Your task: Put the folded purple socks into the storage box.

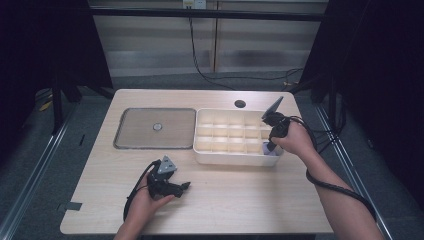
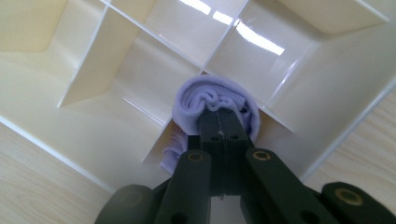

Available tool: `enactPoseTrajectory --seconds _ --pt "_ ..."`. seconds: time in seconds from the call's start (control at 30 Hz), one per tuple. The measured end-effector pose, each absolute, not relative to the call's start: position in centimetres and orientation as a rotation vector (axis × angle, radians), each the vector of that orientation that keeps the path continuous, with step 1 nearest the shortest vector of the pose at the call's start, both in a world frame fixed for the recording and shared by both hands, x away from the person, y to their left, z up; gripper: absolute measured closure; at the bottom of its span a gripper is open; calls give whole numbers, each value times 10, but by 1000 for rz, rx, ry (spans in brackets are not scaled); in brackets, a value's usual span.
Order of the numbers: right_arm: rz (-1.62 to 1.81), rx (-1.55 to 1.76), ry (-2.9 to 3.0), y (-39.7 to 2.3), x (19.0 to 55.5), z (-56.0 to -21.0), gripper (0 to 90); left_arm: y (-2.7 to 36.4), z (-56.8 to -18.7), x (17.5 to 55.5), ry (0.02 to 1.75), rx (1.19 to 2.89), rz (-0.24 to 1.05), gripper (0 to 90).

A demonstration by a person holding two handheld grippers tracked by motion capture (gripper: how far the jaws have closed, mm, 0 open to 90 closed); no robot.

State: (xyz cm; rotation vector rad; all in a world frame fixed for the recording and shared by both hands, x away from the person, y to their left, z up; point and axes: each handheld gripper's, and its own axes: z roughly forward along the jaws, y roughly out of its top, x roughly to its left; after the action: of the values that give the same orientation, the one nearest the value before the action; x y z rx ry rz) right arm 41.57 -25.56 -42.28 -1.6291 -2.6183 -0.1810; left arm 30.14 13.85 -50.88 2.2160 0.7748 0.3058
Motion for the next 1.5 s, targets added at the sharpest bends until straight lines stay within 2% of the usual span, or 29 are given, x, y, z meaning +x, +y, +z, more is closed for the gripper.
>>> enactPoseTrajectory --seconds 0.77,1.5 --pt "-131 -1643 -2622 -256 414 -445 900 138 -509 301 775 2218 306 179" --pt "-155 -1643 -2637 -263 412 -426 854 138 -509 301 787 2205 304 178"
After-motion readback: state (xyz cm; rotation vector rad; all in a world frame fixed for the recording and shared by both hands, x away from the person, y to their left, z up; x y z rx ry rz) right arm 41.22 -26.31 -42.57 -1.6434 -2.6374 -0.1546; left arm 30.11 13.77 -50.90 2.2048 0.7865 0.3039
